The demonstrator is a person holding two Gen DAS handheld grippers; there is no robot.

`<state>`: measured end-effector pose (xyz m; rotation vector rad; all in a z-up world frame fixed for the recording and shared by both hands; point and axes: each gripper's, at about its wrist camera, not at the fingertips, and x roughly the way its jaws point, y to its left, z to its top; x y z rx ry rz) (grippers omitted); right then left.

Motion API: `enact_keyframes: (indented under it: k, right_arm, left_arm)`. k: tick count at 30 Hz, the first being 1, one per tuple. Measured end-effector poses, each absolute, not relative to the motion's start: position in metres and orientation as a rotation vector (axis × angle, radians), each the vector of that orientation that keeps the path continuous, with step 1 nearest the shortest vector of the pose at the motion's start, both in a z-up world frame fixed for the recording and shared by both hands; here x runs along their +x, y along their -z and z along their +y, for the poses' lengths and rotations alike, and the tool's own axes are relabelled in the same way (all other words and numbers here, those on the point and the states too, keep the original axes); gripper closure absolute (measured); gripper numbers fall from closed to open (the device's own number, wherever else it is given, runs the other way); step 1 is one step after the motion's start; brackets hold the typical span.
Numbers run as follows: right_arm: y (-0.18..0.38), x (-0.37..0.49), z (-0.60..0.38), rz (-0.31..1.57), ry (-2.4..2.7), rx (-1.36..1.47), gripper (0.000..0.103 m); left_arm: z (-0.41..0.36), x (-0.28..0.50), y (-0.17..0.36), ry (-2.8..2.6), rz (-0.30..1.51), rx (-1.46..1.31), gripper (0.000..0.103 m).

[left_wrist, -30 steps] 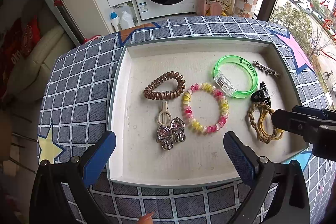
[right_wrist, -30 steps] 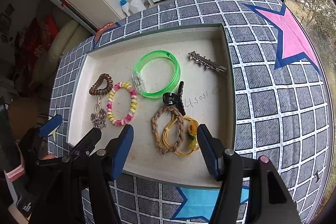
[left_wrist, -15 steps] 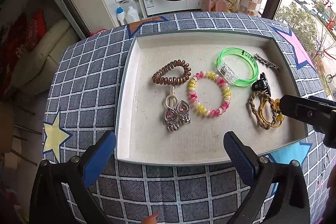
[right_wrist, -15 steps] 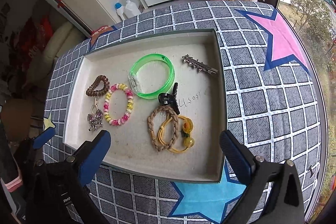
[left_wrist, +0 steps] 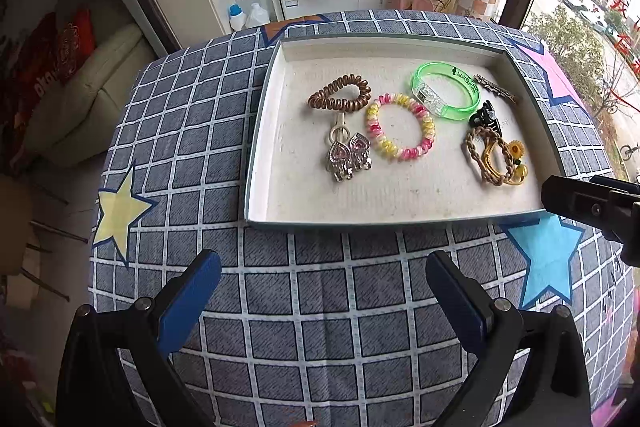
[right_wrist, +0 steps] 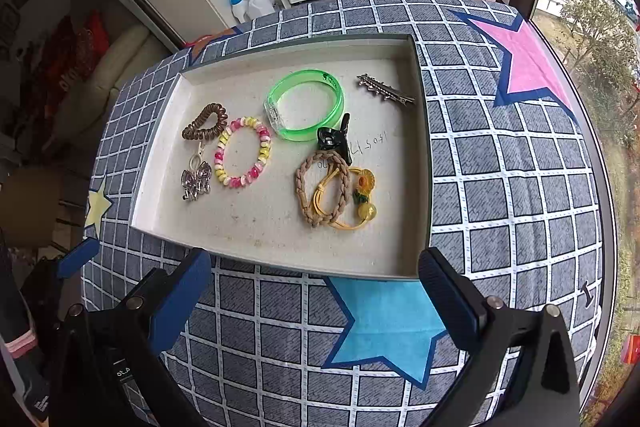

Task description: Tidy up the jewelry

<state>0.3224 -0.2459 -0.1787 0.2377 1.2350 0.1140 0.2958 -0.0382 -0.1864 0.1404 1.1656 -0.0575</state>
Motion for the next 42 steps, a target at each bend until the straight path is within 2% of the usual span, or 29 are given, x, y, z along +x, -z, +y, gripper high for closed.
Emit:
enact_keyframes:
  k: [15, 27, 42]
  right_arm:
    - [0.144, 0.207, -0.222, 1.201, -0.054, 0.184, 0.000]
    - [0.071, 0.126, -0.199, 1.018, 0.029, 0.143, 0.000]
    - [0.004, 0.069, -0.202, 0.870, 0.024, 0.066, 0.000]
  left_arm:
    - [0.002, 0.186, 0.134, 0.055, 1.100, 0.087, 0.000]
    - [0.031, 0.115, 0.066, 0.059, 0.936, 0.083, 0.000]
    - [0.026, 0.065, 0.017, -0.010, 0.841, 0.026, 0.000]
